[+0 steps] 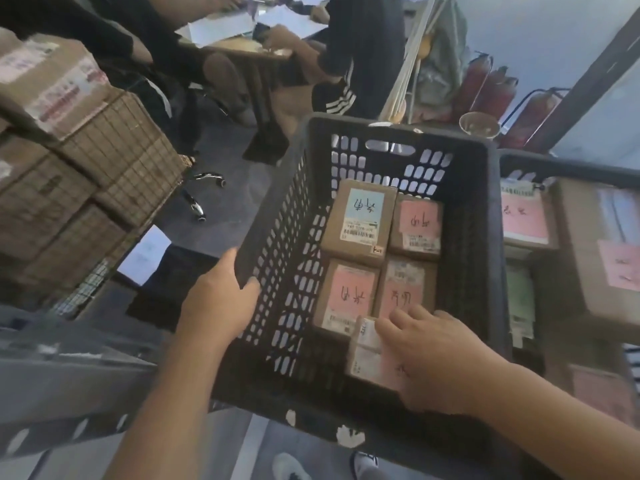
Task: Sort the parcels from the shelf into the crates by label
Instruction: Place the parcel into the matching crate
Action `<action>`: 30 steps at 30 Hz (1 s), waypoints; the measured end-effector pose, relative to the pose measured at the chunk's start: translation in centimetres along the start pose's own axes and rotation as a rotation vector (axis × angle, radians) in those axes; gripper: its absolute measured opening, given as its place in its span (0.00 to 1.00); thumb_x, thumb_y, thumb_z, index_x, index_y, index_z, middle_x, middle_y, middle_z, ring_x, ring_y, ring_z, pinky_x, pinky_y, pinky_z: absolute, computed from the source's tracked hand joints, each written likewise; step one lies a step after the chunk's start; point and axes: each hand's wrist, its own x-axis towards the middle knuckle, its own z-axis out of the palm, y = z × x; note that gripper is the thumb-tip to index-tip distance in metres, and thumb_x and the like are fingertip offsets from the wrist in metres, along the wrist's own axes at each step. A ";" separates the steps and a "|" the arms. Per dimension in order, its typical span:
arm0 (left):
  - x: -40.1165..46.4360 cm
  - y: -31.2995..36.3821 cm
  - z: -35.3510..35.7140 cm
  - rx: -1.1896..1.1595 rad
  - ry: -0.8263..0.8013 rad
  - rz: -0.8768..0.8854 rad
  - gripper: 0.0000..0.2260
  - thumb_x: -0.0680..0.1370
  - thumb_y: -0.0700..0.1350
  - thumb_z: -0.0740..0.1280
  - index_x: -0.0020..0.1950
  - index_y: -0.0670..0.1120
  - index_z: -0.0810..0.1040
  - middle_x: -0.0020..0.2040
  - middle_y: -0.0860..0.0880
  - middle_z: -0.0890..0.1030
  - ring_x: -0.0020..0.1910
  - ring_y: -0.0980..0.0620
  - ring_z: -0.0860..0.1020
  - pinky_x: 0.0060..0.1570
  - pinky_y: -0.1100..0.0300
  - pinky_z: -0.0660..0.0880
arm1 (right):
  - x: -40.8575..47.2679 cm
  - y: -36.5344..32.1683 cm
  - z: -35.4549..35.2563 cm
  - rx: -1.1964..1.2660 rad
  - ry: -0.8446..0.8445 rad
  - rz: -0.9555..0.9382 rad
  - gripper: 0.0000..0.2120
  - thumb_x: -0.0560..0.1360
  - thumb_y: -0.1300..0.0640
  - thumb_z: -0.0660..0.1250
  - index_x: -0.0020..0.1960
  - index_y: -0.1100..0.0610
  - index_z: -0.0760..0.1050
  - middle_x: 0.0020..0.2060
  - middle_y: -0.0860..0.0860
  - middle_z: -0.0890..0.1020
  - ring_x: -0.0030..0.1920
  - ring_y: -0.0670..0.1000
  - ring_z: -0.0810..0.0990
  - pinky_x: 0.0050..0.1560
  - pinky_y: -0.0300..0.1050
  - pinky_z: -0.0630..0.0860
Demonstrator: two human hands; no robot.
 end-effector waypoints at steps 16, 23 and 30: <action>-0.5 0.0 -0.3 -0.071 0.028 0.085 0.19 0.83 0.52 0.64 0.74 0.55 0.69 0.60 0.49 0.83 0.55 0.45 0.82 0.57 0.44 0.82 | 3.1 -1.9 3.5 -0.022 -0.093 0.035 0.39 0.73 0.46 0.77 0.76 0.51 0.60 0.70 0.54 0.70 0.68 0.58 0.73 0.60 0.56 0.80; -0.5 -0.1 -0.1 -0.043 0.042 0.095 0.25 0.83 0.52 0.65 0.80 0.55 0.64 0.65 0.47 0.81 0.60 0.43 0.81 0.61 0.43 0.80 | 5.8 -1.8 4.6 -0.031 -0.149 0.089 0.39 0.71 0.52 0.80 0.75 0.55 0.63 0.71 0.54 0.68 0.68 0.60 0.74 0.60 0.60 0.81; -0.2 -0.5 0.1 -0.050 0.060 0.111 0.21 0.83 0.52 0.64 0.76 0.57 0.67 0.56 0.50 0.82 0.51 0.45 0.80 0.56 0.44 0.81 | 5.6 -0.8 5.6 -0.001 -0.105 0.079 0.40 0.69 0.47 0.80 0.74 0.50 0.63 0.70 0.51 0.69 0.66 0.57 0.75 0.60 0.58 0.81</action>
